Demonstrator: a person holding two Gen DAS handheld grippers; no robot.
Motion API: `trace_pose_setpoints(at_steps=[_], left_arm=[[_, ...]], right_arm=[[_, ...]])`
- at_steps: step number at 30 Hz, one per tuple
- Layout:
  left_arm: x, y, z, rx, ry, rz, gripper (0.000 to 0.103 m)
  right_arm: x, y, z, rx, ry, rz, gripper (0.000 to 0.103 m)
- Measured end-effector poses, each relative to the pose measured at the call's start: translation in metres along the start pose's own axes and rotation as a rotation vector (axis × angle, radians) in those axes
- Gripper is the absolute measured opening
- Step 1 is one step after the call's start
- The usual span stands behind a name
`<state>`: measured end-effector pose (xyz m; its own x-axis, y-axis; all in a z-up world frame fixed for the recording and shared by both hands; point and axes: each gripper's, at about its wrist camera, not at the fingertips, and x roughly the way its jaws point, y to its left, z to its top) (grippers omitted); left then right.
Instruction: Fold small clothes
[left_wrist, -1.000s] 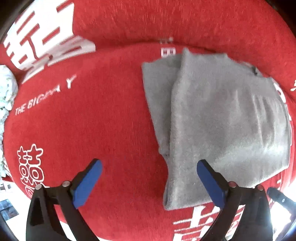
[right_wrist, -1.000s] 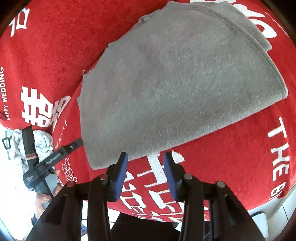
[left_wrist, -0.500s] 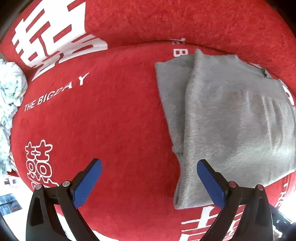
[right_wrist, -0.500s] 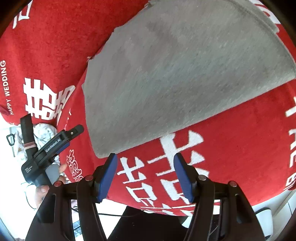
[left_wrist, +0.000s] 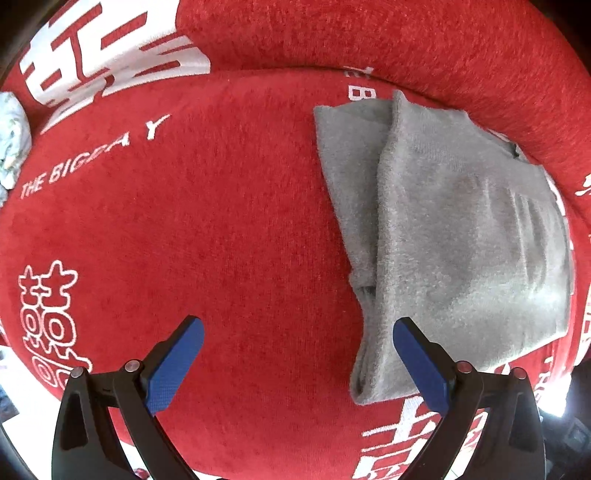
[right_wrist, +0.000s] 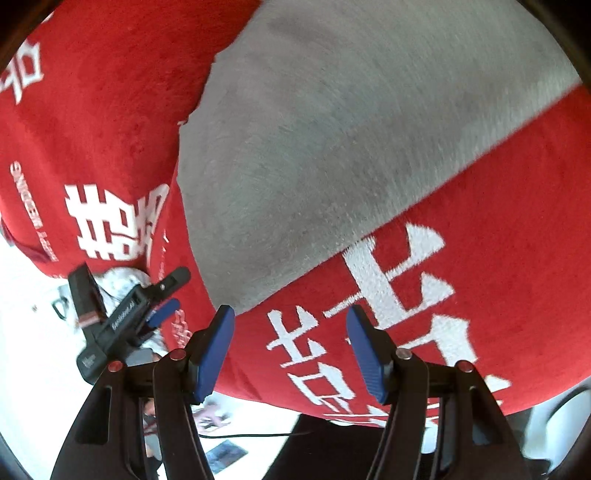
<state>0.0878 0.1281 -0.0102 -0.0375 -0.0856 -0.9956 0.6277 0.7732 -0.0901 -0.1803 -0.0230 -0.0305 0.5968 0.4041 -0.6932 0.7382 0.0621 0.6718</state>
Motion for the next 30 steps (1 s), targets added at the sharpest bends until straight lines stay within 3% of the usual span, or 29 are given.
trace_pose_setpoints(at_steps=[7, 19, 20, 22, 25, 30], left_arm=[[0.005, 0.005, 0.004, -0.014, 0.01, -0.058, 0.103], [0.017, -0.006, 0.024, -0.033, 0.047, -0.307, 0.103], [0.019, -0.005, 0.028, -0.044, 0.056, -0.332, 0.103], [0.025, -0.004, 0.036, -0.086, 0.076, -0.38, 0.103], [0.03, 0.0, 0.043, -0.128, 0.104, -0.458, 0.103], [0.048, -0.012, 0.061, -0.139, 0.172, -0.592, 0.103]], right_arm=[[0.026, -0.007, 0.001, 0.102, 0.002, 0.172, 0.067], [0.059, 0.001, 0.012, 0.259, -0.072, 0.321, 0.067], [0.06, 0.001, 0.013, 0.272, -0.07, 0.332, 0.063], [0.063, 0.002, 0.016, 0.285, -0.054, 0.374, 0.008], [0.052, 0.01, 0.021, 0.256, -0.056, 0.454, 0.008], [0.022, 0.032, 0.03, 0.144, -0.051, 0.499, 0.008]])
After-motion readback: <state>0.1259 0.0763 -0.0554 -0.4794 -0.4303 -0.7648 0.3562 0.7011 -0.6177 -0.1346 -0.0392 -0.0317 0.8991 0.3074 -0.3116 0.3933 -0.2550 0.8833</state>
